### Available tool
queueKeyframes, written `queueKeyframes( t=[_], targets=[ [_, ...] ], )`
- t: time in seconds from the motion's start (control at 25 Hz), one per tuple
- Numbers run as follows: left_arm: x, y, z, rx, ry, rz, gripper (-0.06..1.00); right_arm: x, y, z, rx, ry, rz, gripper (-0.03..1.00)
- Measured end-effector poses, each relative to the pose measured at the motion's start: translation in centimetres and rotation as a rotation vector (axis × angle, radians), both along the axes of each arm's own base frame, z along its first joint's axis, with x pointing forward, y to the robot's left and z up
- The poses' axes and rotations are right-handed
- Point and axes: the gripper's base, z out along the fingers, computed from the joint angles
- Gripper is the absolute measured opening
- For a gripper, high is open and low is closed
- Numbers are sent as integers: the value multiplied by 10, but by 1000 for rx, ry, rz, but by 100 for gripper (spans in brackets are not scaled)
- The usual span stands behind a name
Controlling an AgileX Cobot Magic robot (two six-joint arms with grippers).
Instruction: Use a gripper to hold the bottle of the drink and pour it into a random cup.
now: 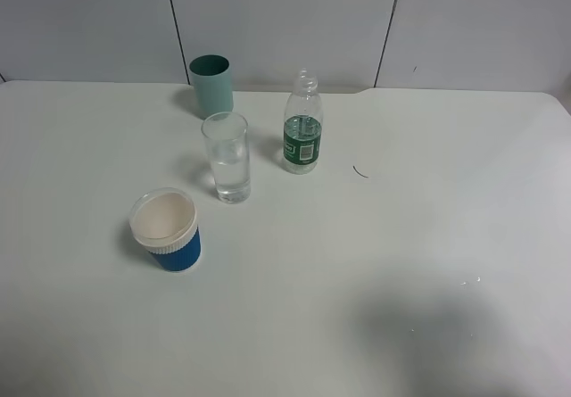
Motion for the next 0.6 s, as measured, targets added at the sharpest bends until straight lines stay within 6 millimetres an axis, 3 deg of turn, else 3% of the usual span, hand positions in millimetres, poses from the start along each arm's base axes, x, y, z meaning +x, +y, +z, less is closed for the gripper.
queueKeyframes(
  t=[0.6],
  targets=[
    [0,0,0,0,0,0,99,0,0,0,0,0,0,92]
  ],
)
